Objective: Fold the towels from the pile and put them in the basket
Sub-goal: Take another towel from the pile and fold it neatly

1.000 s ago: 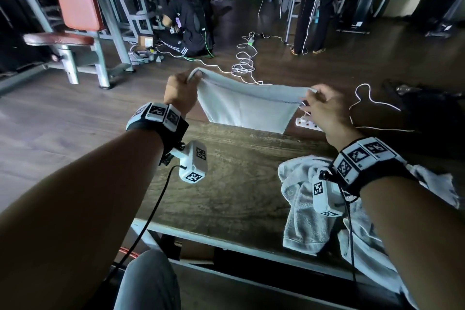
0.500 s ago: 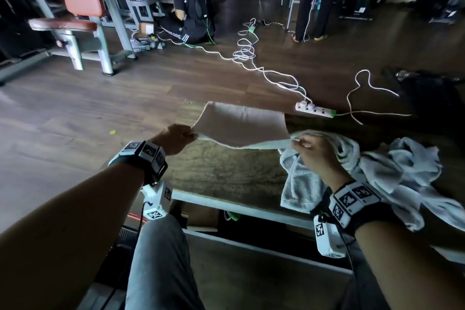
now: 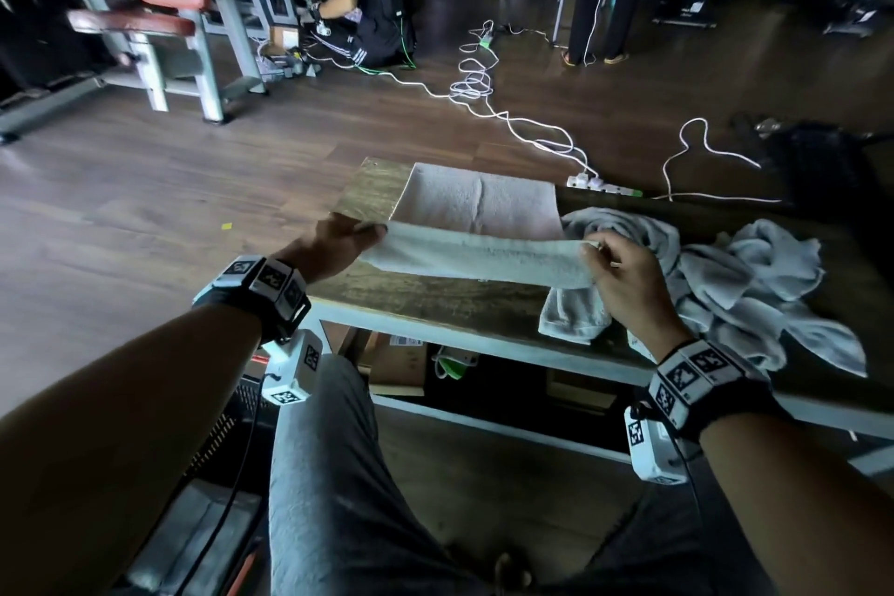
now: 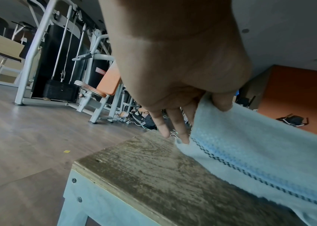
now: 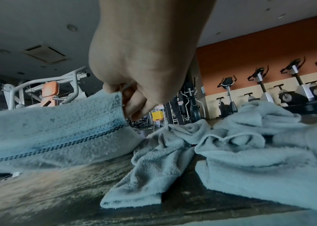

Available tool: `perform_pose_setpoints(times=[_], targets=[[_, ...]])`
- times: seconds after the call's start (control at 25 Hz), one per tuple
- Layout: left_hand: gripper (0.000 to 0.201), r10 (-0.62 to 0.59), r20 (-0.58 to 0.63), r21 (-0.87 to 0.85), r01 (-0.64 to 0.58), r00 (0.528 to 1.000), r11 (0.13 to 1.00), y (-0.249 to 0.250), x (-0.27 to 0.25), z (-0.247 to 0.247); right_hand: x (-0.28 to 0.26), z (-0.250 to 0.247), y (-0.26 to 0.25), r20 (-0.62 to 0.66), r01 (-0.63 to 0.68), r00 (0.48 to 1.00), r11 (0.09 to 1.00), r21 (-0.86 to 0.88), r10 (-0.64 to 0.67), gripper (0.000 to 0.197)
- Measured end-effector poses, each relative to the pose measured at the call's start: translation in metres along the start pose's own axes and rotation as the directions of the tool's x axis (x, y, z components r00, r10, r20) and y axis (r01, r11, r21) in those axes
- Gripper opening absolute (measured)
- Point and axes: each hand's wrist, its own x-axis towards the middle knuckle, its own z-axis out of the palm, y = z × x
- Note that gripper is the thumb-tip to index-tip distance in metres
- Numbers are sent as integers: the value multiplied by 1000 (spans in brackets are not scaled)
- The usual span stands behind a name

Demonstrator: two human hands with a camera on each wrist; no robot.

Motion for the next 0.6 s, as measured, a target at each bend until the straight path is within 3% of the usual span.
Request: perform_pose_setpoints(times=[0.12,0.24,0.4,0.6], targets=[[43,115,-123,-4,-117,986,993,4,-14,4,-4,-5,-8,20,-4,1000,1000,0,4,11],[30,212,-269,-100,-246,940,964,3,-27,7,-12,-11,-17,-5,2,1000,1000,2,-2,13],[32,281,-300,-54,-310,912,949,-3,-43,9,-26,-19,-26,-48,14,999,998,59,-11,10],[39,239,-252,-117,-274,938,955,-7,-59,12,-40,-28,-41,1,-10,1000,1000,24,10,12]])
